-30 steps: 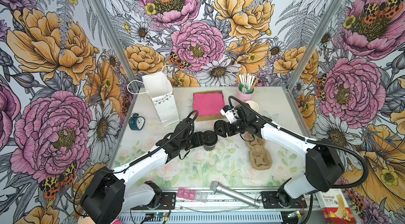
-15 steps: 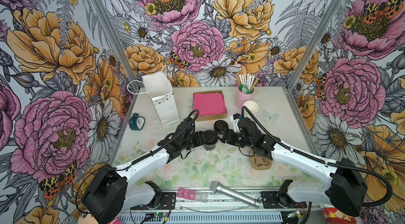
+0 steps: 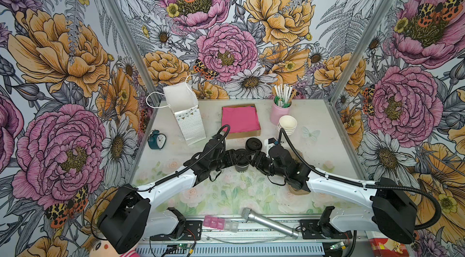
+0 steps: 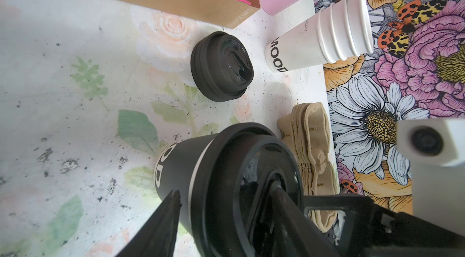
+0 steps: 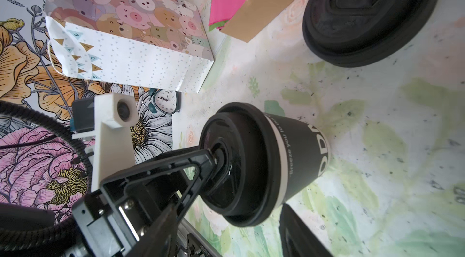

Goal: Pack a coffee takeout order
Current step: Close the lid on the coffee cup.

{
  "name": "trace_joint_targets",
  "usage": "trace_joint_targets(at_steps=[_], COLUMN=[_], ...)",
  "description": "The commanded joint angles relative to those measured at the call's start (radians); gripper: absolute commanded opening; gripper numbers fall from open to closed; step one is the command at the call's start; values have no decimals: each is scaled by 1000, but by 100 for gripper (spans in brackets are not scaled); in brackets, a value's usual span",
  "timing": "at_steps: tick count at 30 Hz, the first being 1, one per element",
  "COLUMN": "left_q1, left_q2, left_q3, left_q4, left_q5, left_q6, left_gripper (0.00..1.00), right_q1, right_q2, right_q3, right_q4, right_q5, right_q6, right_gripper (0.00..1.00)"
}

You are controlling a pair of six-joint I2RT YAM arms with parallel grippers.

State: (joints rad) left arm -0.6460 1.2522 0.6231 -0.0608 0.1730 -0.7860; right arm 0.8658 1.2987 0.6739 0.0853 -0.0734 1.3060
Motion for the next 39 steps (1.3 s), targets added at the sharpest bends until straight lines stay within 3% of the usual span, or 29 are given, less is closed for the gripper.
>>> trace_joint_targets(at_steps=[1,39], left_q1=[-6,-48], left_q2=[27,128], left_q3=[-51,-180], left_q4=[-108,52], left_q5=[-47,-28], left_q6=[1,-75], left_gripper=[59,58], right_q1=[14,21], right_q2=[11,147], right_q3=[-12,-19], right_q4=[43,179], right_q5=[38,55], right_q6=[50,122], right_gripper=[62,34])
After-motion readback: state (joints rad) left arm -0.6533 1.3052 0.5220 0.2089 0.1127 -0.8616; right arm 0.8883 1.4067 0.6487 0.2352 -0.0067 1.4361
